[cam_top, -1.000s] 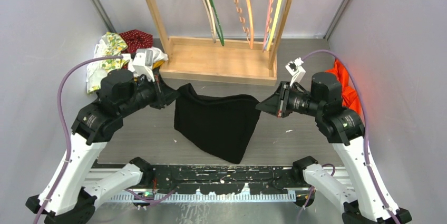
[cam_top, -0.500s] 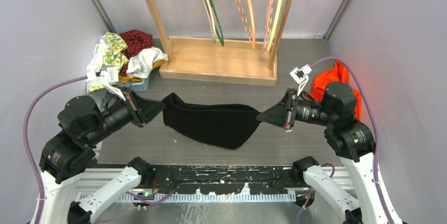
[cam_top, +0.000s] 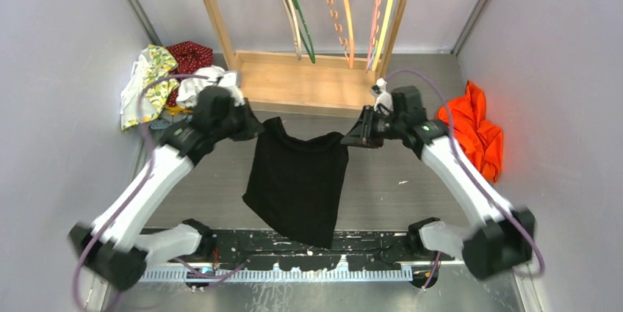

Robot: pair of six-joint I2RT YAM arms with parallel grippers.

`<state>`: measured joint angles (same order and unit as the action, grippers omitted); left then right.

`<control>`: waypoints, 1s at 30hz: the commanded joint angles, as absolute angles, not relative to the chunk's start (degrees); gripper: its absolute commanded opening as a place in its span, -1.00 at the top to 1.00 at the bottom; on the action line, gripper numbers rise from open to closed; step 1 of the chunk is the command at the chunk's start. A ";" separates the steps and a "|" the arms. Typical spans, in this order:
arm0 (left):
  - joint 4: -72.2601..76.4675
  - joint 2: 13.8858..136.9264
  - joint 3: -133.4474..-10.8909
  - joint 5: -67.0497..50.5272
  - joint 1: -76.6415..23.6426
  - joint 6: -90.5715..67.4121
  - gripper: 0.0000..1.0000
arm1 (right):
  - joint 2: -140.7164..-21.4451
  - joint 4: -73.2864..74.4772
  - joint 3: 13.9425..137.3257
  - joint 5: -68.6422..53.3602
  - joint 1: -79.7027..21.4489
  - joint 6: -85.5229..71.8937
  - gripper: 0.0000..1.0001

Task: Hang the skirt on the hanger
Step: Flatten out the skirt at the center of the board.

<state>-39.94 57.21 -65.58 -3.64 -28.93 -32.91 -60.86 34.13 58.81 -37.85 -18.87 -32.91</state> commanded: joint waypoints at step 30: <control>-22.79 70.83 -44.22 2.04 -21.84 -41.33 0.41 | -87.20 17.61 59.61 -19.07 -22.67 -29.16 0.27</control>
<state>-23.40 76.90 -46.68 2.85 -20.99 -36.53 -81.60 23.40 57.63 -20.84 -21.08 -28.88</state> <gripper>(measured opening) 0.295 0.374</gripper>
